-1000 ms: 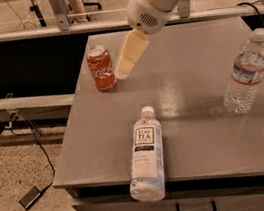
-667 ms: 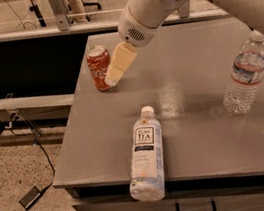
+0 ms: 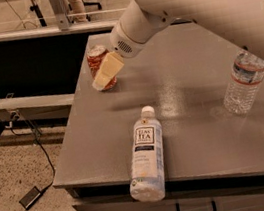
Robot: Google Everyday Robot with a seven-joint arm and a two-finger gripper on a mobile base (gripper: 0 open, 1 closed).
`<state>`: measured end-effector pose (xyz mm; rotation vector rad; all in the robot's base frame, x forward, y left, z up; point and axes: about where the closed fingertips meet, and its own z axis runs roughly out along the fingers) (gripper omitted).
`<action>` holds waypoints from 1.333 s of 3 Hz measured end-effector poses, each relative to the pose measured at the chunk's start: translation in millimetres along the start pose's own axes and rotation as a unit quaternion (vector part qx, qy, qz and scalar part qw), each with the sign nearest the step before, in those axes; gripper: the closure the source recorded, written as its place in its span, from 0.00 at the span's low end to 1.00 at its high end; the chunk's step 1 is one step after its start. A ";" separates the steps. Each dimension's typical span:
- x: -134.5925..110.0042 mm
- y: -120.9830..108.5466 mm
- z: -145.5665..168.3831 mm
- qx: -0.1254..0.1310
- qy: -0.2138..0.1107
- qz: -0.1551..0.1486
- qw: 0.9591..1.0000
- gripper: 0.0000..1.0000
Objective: Move coke can near blue plastic bottle
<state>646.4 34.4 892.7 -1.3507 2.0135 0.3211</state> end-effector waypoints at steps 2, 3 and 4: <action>-12.8 0.9 18.9 -0.043 -0.054 0.026 0.997 0.43; -16.5 0.4 22.7 -0.067 -0.062 0.024 0.996 0.64; -17.6 -1.7 15.2 -0.088 -0.062 0.005 0.994 0.87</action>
Offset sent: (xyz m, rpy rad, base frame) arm 0.0142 0.0259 -0.0019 0.2038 0.0632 0.0675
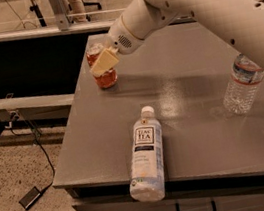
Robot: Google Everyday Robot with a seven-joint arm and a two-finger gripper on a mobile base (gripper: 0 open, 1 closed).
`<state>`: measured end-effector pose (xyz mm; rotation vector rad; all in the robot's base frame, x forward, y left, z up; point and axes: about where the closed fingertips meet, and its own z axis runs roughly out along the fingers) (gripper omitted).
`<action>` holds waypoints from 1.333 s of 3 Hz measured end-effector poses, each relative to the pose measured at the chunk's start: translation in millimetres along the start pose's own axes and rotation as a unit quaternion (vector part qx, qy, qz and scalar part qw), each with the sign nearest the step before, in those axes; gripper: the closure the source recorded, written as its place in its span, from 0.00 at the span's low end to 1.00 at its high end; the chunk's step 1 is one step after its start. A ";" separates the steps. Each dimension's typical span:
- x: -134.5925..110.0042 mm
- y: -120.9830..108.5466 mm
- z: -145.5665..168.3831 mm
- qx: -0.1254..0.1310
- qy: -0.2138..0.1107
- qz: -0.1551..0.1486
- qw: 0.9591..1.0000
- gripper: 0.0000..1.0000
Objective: Move coke can near blue plastic bottle
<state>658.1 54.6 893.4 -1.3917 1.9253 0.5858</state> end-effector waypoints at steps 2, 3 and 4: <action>22.0 42.3 -47.4 -0.052 0.010 -0.061 0.997 1.00; 38.3 76.2 -69.3 -0.074 0.008 -0.083 0.994 1.00; 51.8 113.1 -76.1 -0.101 -0.002 -0.107 0.989 1.00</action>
Offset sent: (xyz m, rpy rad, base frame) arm -0.1023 -0.0649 0.0222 -0.0478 -0.0244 0.2495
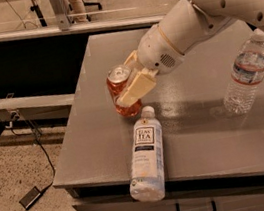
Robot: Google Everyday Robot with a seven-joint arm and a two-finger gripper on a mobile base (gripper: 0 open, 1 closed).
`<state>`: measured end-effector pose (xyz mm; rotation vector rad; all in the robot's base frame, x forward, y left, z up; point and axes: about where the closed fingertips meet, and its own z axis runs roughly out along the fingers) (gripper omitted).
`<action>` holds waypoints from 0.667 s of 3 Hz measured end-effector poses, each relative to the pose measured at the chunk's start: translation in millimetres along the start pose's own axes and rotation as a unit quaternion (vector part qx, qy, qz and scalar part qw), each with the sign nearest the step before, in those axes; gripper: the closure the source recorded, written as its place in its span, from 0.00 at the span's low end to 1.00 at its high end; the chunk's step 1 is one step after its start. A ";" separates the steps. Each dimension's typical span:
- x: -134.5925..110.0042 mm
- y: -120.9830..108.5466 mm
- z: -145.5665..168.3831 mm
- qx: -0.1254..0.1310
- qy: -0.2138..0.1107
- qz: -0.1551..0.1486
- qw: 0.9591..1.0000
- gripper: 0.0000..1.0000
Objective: Move coke can near blue plastic bottle
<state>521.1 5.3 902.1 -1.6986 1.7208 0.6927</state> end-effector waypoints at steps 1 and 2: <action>-0.6 29.1 11.0 -0.026 -0.006 -0.032 0.999 0.84; -3.3 48.5 19.5 -0.037 -0.015 -0.057 0.998 0.61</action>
Offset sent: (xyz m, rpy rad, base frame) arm -0.0685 0.0260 -0.0196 0.0459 -0.0648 0.1881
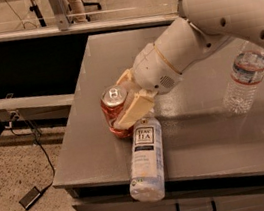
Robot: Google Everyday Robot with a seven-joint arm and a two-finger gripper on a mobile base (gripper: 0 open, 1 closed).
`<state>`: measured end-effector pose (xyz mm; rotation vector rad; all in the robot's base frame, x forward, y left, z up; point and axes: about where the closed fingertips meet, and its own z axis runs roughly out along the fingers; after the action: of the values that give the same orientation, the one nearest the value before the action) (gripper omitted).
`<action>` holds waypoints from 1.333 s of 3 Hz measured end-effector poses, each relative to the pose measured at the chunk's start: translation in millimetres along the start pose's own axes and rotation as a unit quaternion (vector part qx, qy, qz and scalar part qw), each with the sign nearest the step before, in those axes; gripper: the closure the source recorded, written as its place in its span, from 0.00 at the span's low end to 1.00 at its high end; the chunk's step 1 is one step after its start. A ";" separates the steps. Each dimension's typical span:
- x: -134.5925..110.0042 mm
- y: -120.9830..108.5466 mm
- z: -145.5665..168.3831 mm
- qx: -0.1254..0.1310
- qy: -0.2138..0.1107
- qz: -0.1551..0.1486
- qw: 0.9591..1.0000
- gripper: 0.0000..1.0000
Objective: Move coke can near blue plastic bottle
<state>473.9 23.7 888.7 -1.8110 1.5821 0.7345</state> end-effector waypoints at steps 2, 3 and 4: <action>-6.1 17.8 8.2 -0.005 -0.006 -0.022 1.000 0.15; -6.0 18.7 6.4 -0.002 0.000 -0.019 1.000 0.00; -2.4 13.4 -9.2 0.013 0.009 -0.002 1.000 0.00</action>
Offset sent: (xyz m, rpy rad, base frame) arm -0.0240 0.0082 -0.0056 0.0116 -0.0323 0.0421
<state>460.4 17.1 895.4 -1.8065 1.5920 0.6929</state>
